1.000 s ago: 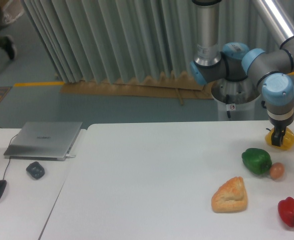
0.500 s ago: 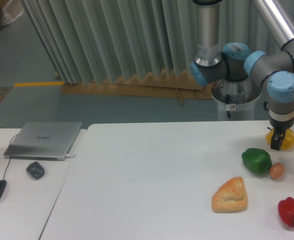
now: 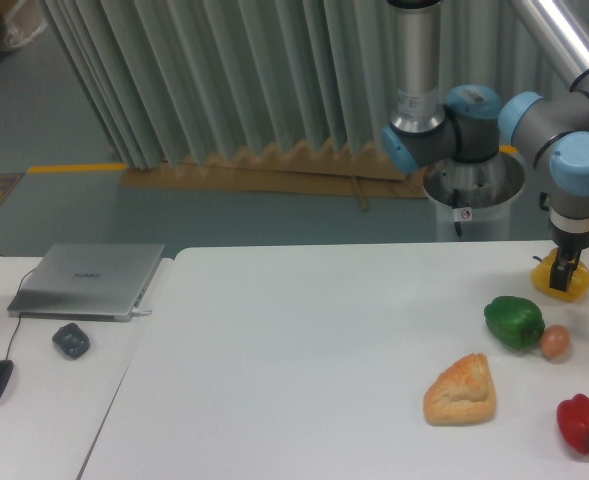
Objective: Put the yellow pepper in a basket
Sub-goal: 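Close the gripper on the yellow pepper's stem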
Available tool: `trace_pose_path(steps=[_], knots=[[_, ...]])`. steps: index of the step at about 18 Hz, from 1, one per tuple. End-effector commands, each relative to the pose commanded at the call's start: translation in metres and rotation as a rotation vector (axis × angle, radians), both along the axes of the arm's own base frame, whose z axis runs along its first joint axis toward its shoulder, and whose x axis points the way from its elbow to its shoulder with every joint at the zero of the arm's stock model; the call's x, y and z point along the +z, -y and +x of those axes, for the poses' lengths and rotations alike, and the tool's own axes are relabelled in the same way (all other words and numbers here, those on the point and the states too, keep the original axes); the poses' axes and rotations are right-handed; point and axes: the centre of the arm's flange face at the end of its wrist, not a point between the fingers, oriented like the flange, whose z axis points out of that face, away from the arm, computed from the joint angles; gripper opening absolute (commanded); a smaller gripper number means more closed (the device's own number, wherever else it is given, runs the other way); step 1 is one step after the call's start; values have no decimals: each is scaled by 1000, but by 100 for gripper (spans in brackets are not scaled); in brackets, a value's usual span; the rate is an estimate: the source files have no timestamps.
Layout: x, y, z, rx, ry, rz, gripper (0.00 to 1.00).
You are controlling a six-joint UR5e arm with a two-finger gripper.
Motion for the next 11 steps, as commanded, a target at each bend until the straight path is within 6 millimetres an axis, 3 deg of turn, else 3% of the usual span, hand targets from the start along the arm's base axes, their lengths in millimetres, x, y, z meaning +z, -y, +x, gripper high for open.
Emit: trace_pose_path(steps=[8,11], knots=[[-7,-1,1,28,-1,-5,100],[-10,-4,1,62,-12,-14,82]])
